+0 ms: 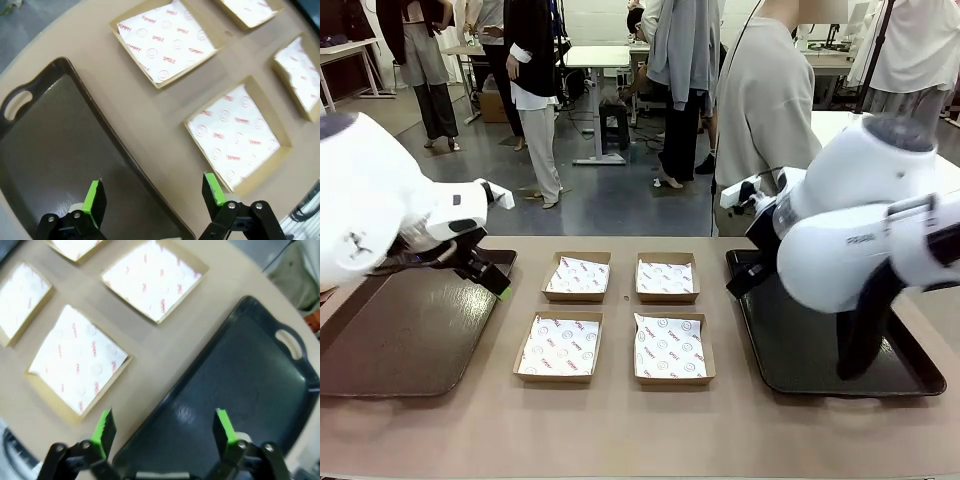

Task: Individually package the donuts and arrange them on the tray.
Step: Pick up one Paper togo box.

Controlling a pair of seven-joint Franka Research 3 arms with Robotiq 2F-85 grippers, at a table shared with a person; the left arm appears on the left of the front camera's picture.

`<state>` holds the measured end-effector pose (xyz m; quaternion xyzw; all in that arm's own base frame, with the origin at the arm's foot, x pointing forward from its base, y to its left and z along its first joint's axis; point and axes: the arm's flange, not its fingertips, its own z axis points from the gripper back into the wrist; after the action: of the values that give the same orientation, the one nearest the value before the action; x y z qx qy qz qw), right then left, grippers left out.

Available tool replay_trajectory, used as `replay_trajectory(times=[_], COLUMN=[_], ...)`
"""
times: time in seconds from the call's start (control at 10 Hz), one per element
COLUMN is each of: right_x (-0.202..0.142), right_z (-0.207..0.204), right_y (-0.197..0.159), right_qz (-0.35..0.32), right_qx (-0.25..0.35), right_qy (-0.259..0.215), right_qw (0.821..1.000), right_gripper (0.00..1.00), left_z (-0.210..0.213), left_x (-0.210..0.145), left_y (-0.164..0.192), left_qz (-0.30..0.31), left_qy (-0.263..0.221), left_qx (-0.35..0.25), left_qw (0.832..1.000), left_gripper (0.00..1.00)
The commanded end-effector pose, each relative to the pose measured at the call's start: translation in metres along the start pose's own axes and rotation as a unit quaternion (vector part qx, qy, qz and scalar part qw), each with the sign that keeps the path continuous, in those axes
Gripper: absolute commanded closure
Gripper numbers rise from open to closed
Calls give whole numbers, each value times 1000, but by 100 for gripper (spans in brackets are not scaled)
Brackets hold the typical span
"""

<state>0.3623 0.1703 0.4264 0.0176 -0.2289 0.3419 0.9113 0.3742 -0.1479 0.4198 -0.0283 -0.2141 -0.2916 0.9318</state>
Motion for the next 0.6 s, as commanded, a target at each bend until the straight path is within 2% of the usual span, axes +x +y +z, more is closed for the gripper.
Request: replay_trajectory(times=[0.0, 0.2, 0.3, 0.4, 0.5], right_x=[-82, -101, -100, -19, -19], right_z=[54, 60, 55, 73, 73], right_y=[17, 18, 8, 2, 2], right_qz=[7, -1, -12, -4, -4], right_qx=[-1, 4, 11, 3, 3], right_qy=[19, 29, 20, 27, 27], right_qw=[1000, 1000, 1000, 1000, 1000], right_gripper=[0, 0, 0, 0, 0], left_z=[54, 56, 51, 71, 71], left_x=[-69, -83, -80, -11, -11], left_y=[-19, -27, -22, -10, -10], left_qz=[-17, -23, 3, -14, -14], left_qy=[-7, 14, 7, 10, 10], left_qx=[-19, -27, -24, -13, -13], left_qw=[1000, 999, 1000, 1000, 1000], left_gripper=[0, 0, 0, 0, 0])
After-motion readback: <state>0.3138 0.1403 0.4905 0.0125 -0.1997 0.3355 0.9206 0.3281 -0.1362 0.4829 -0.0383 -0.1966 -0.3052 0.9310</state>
